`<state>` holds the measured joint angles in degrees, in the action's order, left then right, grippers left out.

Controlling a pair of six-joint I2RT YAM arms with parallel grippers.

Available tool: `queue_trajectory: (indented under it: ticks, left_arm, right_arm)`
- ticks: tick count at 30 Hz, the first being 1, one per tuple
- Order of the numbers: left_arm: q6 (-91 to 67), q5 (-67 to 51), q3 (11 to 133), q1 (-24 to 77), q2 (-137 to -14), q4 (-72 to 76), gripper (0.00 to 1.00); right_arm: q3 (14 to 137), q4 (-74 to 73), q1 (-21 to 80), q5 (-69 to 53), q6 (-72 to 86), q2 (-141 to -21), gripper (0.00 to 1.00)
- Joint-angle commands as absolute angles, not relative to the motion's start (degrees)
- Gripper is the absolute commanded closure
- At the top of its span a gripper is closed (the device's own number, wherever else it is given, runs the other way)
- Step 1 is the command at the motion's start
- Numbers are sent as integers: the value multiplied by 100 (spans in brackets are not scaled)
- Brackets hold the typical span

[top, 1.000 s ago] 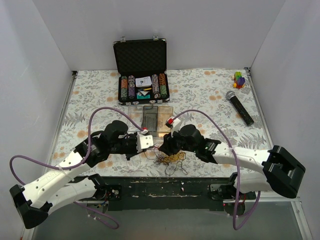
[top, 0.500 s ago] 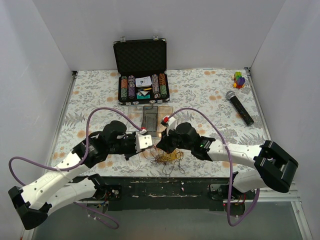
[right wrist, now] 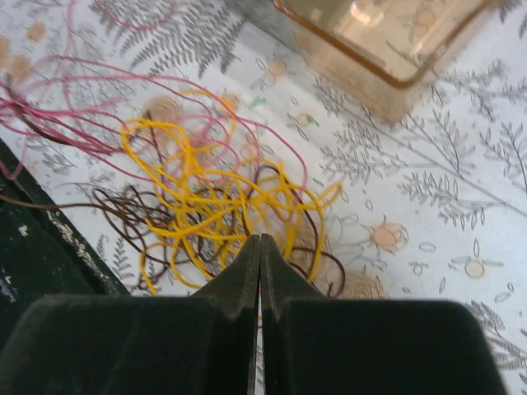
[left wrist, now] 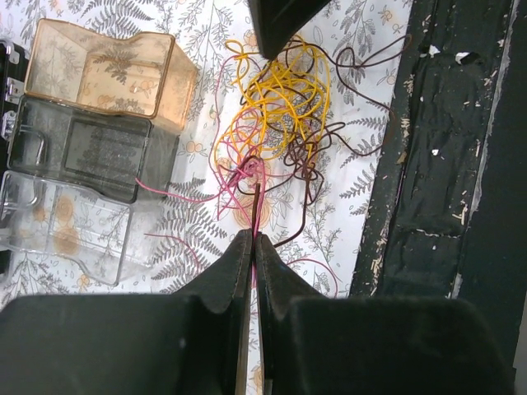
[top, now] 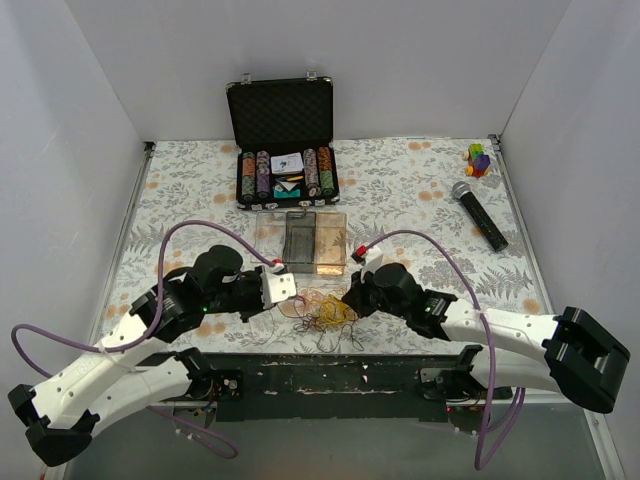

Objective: Untangle the cables
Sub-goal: Untie the cable.

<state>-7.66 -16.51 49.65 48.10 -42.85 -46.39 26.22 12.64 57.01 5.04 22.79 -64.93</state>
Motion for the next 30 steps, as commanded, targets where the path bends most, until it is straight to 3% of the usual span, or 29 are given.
queue_trajectory:
  ticks: [1, 3, 6, 9, 15, 27, 30]
  left_arm:
    - [-668, -1433, 5387, 4781, -4228, -4904, 100]
    - [-685, -1459, 5458, 4781, -4210, -4948, 100]
    - [-747, -1652, 5388, 4781, -4210, -4948, 100]
    - [-826, -1740, 5317, 4781, -4289, -4861, 94]
    - [-817, -1793, 5221, 4781, -4386, -4738, 63]
    - [-1072, -1275, 4949, 4781, -4184, -5158, 48]
    - [-1020, -1380, 4589, 4781, -3921, -5352, 39]
  right_arm:
    - [2391, 897, 5678, 792, 2584, -6416, 99]
    - [2399, 931, 5686, 608, 2628, -6416, 98]
    - [2592, 958, 5722, 702, 2619, -6328, 72]
    - [2873, 897, 5722, 887, 2514, -6179, 62]
    - [3234, 905, 5941, 1011, 2329, -6038, 57]
    - [3841, 1107, 6908, 1037, 2109, -7583, 53]
    - [3920, 1012, 6908, 1212, 2214, -8032, 53]
